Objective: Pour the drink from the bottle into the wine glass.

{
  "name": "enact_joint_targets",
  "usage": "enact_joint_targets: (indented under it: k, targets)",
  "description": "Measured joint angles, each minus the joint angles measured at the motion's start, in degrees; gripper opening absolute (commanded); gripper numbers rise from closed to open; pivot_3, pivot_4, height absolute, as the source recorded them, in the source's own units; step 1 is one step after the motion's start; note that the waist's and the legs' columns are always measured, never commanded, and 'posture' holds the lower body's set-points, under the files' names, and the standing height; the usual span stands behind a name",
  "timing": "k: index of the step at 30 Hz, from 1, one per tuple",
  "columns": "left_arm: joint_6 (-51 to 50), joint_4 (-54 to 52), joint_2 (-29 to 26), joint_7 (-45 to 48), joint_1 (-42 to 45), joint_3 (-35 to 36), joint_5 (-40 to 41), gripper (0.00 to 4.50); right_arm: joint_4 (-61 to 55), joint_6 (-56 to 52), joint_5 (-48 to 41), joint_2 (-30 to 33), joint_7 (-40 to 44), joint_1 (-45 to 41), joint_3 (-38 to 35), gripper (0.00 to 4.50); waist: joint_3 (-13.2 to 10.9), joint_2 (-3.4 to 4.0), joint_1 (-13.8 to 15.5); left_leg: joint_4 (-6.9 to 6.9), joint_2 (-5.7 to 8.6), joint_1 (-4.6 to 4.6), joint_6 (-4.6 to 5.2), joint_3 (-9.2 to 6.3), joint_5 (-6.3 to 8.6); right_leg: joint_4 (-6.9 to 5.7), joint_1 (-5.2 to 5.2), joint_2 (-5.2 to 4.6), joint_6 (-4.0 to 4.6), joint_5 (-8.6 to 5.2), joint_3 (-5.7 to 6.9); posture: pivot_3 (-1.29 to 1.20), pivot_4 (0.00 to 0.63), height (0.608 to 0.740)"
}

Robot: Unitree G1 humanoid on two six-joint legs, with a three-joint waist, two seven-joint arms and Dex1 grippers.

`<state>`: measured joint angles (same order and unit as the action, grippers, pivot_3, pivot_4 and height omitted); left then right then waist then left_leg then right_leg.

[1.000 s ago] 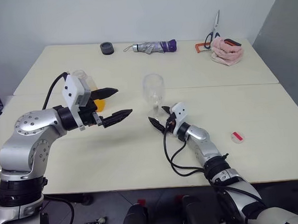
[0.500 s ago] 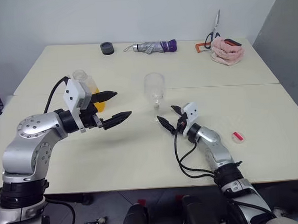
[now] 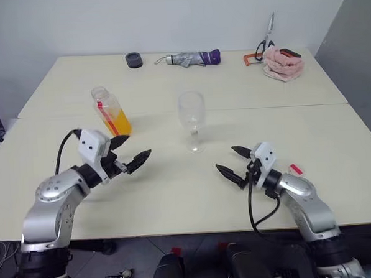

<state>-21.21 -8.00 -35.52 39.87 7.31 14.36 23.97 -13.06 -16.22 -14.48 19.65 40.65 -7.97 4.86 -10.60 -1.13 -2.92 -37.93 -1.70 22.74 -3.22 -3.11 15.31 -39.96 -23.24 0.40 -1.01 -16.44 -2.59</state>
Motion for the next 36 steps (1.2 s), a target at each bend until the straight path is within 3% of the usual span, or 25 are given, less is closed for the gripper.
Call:
enact_joint_targets:
  k: [5,12,36]
  targets:
    - [4.1,4.4,2.9,-6.3,-1.6,2.6,-2.7,4.50,-10.0,-5.8,-4.1,5.3,2.2,0.9,-0.2,4.46,0.0,-0.06,0.5,-0.02,0.01,0.00,0.00,-0.07,0.00,0.00,0.03,0.01,-0.01,0.00,0.07,0.00,0.150,0.740]
    - [6.9,11.6,2.6,-10.4,3.9,5.8,-4.3,4.50,-15.4,-12.2,-9.4,7.6,2.7,0.1,-0.4,4.46,0.0,-0.06,1.1,-0.03,0.05,0.02,0.00,-0.04,0.00,0.02,0.04,0.00,-0.01,0.00,0.08,0.00,0.150,0.740]
    - [14.3,38.1,0.4,-4.1,27.2,0.8,-9.1,4.50,-18.1,-13.5,-11.0,9.1,1.3,-1.7,1.0,4.46,0.0,-0.07,1.2,-0.04,0.07,0.06,-0.01,-0.10,-0.01,0.01,0.03,0.02,0.00,0.01,0.16,0.00,0.150,0.740]
